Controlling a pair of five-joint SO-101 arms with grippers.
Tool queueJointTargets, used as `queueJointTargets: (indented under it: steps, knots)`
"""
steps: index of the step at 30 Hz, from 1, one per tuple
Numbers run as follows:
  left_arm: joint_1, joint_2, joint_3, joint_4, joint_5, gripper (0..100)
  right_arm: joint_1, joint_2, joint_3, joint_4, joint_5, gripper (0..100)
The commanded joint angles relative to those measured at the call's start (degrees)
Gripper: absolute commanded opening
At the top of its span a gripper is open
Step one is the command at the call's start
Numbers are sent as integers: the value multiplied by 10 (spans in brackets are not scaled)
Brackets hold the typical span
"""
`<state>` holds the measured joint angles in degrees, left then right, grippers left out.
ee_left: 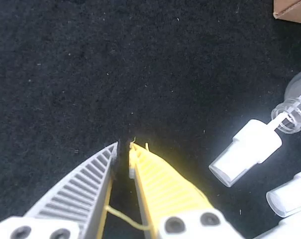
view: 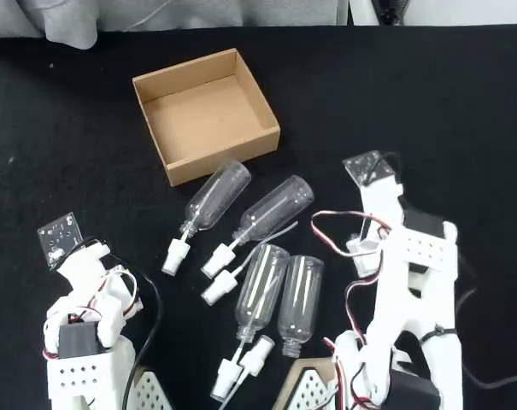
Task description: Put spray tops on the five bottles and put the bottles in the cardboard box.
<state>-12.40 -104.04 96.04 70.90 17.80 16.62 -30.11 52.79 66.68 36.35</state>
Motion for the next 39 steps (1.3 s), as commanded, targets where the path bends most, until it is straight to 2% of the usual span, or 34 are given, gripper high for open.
queueJointTargets:
  steps: [1,7,13,15,21,29,39]
  knots:
    - [1,-3,14,-2,-1,30,-51,0,-50,41,-3,53]
    - [1,-3,14,-2,-1,30,-92,0,-75,77,-3,72]
    - [1,-3,14,-2,-1,30,-92,0,-80,82,0,245]
    - [1,-3,14,-2,-1,30,-92,0,-79,90,22,284]
    - [1,-3,14,-2,-1,30,-89,0,-80,128,83,292]
    - [1,-3,14,-2,-1,30,-86,0,-82,135,127,295]
    - [1,-3,14,-2,-1,30,4,3,-107,135,247,295]
